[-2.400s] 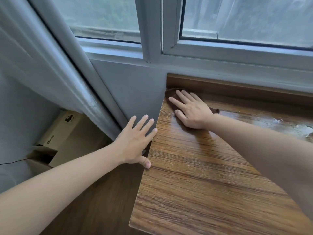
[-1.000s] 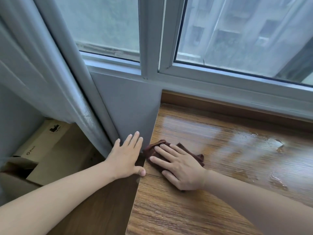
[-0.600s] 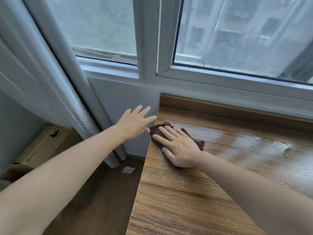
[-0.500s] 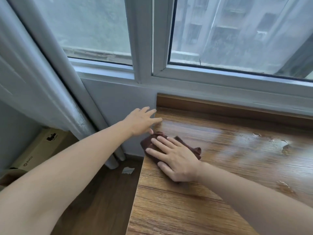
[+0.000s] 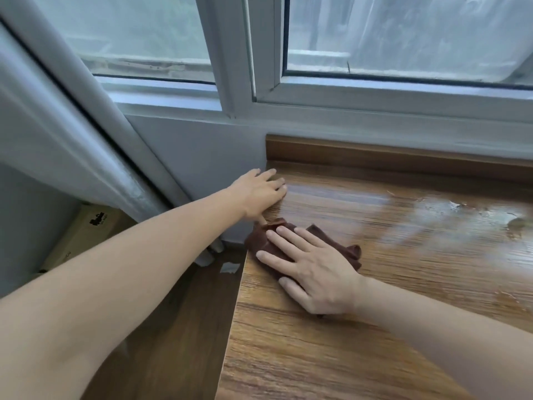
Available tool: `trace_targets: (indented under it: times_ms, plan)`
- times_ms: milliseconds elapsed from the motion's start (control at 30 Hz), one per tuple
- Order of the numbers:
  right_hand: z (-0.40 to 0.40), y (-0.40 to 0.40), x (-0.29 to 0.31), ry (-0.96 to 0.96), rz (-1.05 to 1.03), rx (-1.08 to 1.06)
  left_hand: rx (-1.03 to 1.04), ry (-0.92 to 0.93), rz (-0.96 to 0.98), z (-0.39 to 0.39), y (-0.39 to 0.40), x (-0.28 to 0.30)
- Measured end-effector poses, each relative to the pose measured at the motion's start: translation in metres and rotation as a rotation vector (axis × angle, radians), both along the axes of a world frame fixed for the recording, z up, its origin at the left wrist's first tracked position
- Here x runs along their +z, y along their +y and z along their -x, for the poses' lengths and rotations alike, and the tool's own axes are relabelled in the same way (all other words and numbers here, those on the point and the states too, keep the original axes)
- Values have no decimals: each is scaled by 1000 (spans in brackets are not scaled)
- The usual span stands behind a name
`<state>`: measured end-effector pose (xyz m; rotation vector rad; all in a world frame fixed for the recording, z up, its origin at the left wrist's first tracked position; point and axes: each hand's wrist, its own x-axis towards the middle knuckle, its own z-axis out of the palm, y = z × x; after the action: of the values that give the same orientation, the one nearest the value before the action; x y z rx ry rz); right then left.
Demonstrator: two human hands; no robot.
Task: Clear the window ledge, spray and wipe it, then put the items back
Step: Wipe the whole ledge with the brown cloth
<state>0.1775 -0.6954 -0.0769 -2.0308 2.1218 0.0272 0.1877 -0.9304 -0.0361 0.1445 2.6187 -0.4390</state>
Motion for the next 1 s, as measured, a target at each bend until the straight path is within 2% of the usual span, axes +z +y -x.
trace_targets:
  times_ms: [133, 300, 367, 467, 567, 733, 833, 1000]
  plan:
    - [-52, 19, 5, -75, 8, 202, 55, -36, -37, -1, 4, 2]
    - [-76, 25, 1, -102, 0, 411, 78, -8, 82, 1, 16, 0]
    - [-58, 13, 3, -107, 8, 366, 115, 6, 97, 0, 17, -3]
    - [-31, -7, 3, -49, 28, 127, 149, 29, 105, -4, 17, -5]
    - [-44, -4, -2, -8, 44, 37, 173, 40, 88, -8, 20, -5]
    - [-115, 49, 3, -104, 70, 248, 191, 18, 101, -10, 23, -7]
    - [-150, 75, -1, -96, 58, 383, 182, 8, 113, -13, 28, -6]
    - [-148, 71, -6, -126, 78, 477, 202, 37, 123, -22, 32, -5]
